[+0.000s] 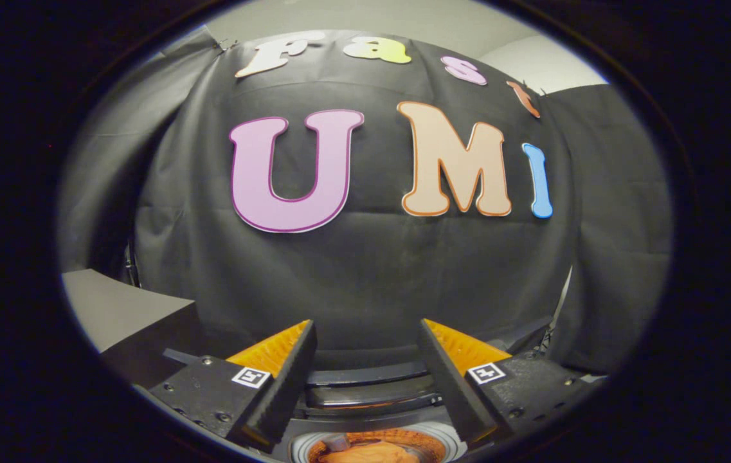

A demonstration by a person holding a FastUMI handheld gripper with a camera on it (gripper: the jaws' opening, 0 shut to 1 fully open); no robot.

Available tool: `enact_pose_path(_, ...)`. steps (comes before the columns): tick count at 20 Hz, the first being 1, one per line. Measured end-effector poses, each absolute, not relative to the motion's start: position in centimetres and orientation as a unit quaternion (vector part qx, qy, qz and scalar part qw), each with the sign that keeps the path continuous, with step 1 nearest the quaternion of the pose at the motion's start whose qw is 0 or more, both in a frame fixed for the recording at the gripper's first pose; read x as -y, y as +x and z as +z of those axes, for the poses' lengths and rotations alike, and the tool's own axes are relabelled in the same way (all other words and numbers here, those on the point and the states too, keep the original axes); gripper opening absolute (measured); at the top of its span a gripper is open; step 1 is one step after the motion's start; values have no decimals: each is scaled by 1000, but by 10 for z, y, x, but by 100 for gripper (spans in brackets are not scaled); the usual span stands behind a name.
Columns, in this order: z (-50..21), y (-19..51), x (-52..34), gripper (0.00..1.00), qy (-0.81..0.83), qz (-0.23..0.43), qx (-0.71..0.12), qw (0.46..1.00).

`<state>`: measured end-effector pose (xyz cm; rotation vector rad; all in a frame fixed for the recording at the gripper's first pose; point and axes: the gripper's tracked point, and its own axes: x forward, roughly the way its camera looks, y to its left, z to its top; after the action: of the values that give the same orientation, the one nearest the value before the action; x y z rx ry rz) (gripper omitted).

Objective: Put the clothes into the washing machine and then close the washing machine lid.

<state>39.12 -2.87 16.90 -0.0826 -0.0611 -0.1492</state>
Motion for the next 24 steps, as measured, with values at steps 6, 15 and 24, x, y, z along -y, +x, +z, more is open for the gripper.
enact_pose_path(6,165,383,28,96,-48,-75,16,996)
enact_pose_path(15,155,362,32,97,-64,-68,3,996)
enact_pose_path(24,84,343,51,98,-59,-78,-70,993)
